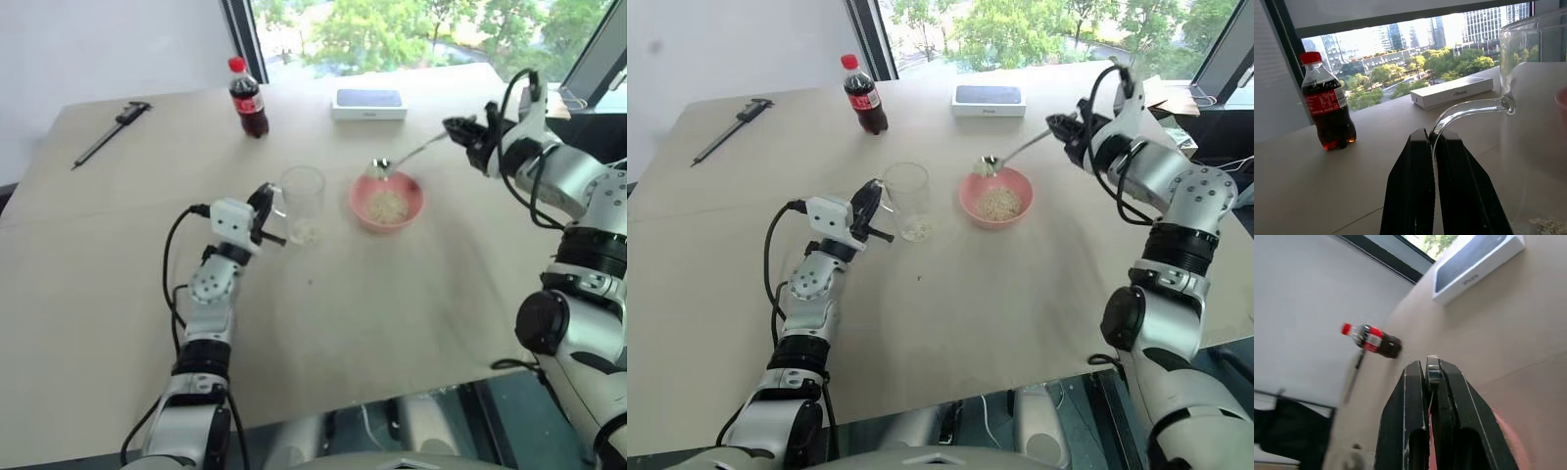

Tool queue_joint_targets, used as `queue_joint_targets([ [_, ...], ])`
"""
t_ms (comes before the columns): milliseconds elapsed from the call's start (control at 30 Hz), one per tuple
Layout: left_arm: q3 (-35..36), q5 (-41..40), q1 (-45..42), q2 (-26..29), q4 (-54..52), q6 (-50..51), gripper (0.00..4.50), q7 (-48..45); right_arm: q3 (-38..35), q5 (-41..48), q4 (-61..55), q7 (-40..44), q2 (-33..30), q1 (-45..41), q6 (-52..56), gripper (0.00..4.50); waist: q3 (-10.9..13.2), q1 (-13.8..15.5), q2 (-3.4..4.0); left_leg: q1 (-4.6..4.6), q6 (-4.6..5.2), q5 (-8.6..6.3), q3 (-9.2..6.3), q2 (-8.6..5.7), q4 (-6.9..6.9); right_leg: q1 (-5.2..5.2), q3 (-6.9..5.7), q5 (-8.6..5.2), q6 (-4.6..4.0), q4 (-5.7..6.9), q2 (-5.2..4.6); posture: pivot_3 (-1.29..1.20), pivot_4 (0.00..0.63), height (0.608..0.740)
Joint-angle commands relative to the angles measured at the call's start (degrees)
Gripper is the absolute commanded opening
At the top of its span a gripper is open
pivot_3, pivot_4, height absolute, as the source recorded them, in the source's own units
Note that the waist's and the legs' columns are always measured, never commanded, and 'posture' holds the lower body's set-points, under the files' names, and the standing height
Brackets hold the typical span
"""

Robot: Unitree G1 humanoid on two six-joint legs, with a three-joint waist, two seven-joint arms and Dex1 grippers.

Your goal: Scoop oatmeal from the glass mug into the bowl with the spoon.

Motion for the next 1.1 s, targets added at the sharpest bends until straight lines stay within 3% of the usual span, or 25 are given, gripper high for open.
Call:
queue_joint_targets([
  [33,1.10,-0.41,1.83,0.03,-4.76,1.23,0.05,1.80,8.41,-7.42,-7.77,9.17,-3.82,0.98,-4.86,0.00,0.00,0.01,0.00,0.00,0.00,0.00,0.03,0.00,0.00,-0.02,0.02,0.00,0.00,0.00,0.00,0.00,0.150,0.740],
  [433,1.46,-0.07,5.18,0.44,-10.61,5.16,0.05,4.41,34.82,-35.58,-23.97,35.39,-15.85,2.12,-27.37,0.00,0.00,0.25,-0.01,0.01,0.00,-0.01,0.02,-0.03,0.01,-0.02,-0.03,0.00,0.01,-0.06,0.08,0.00,0.150,0.740],
  [567,1.69,-0.41,5.41,-0.03,-11.82,6.19,0.05,5.35,37.92,-40.59,-25.96,40.72,-17.66,2.42,-31.77,0.00,0.00,0.27,-0.02,0.01,0.00,-0.01,0.01,-0.02,0.00,-0.02,-0.05,0.00,0.01,-0.08,0.08,0.00,0.150,0.740],
  [633,1.54,-0.25,5.38,-0.14,-12.16,6.50,0.05,5.65,35.66,-39.54,-25.23,39.96,-15.99,1.93,-29.65,0.00,-0.01,0.41,-0.03,0.01,-0.01,-0.01,0.00,-0.02,0.01,-0.01,-0.05,0.00,0.01,-0.08,0.06,0.00,0.150,0.740],
  [767,1.19,-0.03,5.62,-0.36,-13.11,7.14,0.05,6.09,24.18,-30.41,-20.21,32.73,-7.98,-1.62,-19.28,0.00,-0.02,0.44,-0.05,0.02,-0.01,-0.01,-0.01,-0.01,0.02,0.00,-0.02,0.01,0.00,-0.08,0.02,0.00,0.150,0.740],
  [933,0.88,0.37,6.49,-0.15,-14.16,7.18,0.05,5.85,9.19,-13.84,-15.58,21.66,3.48,-8.48,-5.35,0.00,-0.02,0.41,-0.04,0.00,-0.01,-0.01,-0.05,0.00,-0.01,-0.04,-0.02,0.01,-0.01,-0.07,0.01,0.00,0.150,0.740],
  [1100,0.82,1.37,7.24,0.30,-14.67,7.07,0.05,6.24,4.50,-5.53,-15.37,14.05,10.38,-9.72,1.27,0.00,-0.02,0.38,-0.03,-0.01,-0.01,-0.01,-0.07,-0.01,-0.03,-0.03,-0.04,0.01,-0.01,-0.09,0.00,0.00,0.150,0.740],
])
